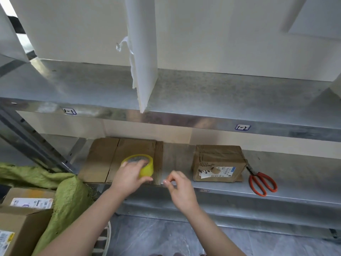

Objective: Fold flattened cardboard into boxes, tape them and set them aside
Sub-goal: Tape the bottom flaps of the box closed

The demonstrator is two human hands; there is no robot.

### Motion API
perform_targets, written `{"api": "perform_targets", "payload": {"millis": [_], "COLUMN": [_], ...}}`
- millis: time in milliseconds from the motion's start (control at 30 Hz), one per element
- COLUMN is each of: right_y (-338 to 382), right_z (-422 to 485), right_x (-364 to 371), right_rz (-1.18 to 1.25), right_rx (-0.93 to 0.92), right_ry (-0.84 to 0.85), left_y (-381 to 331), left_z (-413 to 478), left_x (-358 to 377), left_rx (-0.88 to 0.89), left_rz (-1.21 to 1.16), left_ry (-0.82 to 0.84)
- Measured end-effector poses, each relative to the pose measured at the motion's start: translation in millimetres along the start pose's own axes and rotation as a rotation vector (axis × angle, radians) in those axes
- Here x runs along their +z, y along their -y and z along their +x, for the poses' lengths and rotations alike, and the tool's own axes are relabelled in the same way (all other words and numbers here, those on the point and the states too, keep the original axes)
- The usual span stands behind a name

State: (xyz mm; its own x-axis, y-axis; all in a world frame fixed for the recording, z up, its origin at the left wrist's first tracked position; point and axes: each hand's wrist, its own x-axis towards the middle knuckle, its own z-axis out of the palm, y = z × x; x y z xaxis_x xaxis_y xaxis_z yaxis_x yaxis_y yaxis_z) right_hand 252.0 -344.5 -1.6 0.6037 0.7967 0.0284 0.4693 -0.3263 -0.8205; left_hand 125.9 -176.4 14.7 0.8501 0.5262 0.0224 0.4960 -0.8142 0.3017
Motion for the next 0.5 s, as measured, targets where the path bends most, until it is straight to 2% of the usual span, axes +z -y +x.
{"api": "perform_targets", "payload": {"millis": [200, 300, 500], "right_y": [-14, -23, -46], "right_z": [22, 39, 70], "right_x": [2, 9, 18], "right_rz": [0.092, 0.006, -0.247], "right_rx": [0.282, 0.322, 0.43], "right_ry": [-0.076, -0.033, 0.103], "left_y": [2, 8, 17], "left_z": [21, 30, 35], "left_x": [21, 35, 58], "left_rx": [0.109, 0.096, 0.069], "left_rz": [0.083, 0.088, 0.004], "left_ry": [-0.051, -0.064, 0.036]}}
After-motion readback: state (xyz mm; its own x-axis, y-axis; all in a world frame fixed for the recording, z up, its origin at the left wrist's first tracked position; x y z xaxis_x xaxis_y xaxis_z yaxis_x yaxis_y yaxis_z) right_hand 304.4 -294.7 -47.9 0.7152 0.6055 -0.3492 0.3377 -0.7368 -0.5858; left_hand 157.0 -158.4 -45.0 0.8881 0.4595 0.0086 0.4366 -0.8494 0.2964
